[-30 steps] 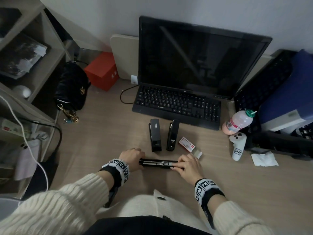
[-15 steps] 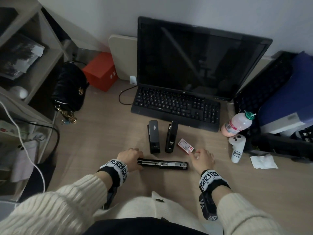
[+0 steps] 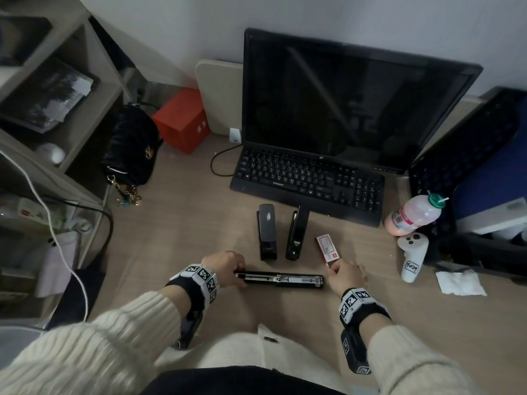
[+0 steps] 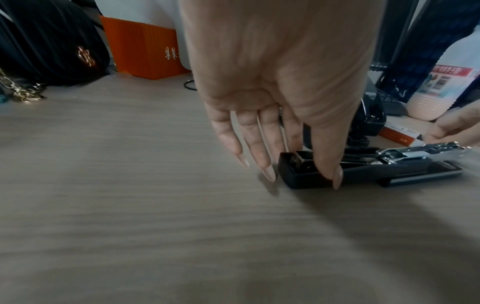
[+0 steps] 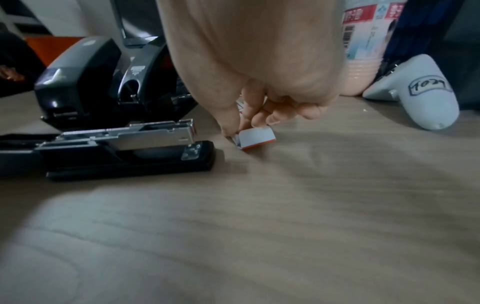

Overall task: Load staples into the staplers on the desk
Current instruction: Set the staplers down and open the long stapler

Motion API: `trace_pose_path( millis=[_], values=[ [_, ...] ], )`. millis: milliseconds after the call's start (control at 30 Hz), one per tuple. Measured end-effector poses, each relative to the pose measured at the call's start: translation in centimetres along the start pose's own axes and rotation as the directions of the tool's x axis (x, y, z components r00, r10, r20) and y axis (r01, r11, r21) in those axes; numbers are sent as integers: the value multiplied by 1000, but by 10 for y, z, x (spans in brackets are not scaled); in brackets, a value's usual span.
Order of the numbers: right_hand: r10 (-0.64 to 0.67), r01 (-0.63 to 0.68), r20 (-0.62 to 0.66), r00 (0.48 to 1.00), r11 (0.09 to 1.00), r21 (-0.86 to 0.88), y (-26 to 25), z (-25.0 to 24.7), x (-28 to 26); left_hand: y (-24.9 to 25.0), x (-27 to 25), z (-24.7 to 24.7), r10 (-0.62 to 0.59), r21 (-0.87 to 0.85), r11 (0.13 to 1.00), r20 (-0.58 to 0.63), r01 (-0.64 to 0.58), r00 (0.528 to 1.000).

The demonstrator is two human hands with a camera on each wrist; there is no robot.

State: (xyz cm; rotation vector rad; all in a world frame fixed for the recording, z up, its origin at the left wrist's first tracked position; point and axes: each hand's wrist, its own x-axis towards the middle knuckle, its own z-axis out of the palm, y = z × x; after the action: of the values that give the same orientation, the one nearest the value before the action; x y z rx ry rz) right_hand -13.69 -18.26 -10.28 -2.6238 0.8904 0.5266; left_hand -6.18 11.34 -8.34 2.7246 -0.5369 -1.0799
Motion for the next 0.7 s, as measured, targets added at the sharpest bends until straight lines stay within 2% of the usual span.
trace_pose_path(
  millis=[233, 600, 700],
  values=[
    [-125, 120, -23, 992, 982, -146, -2, -2, -1, 1, -1, -2, -17, -30, 999, -2, 17, 1000],
    [-273, 239, -170, 947, 951, -197, 8, -12, -13, 18, -7, -15, 15, -61, 998, -158, -25, 987],
    [-296, 255, -176, 939, 941, -222, 11, -13, -14, 22, -6, -16, 28, -55, 998, -184, -39, 982]
  ],
)
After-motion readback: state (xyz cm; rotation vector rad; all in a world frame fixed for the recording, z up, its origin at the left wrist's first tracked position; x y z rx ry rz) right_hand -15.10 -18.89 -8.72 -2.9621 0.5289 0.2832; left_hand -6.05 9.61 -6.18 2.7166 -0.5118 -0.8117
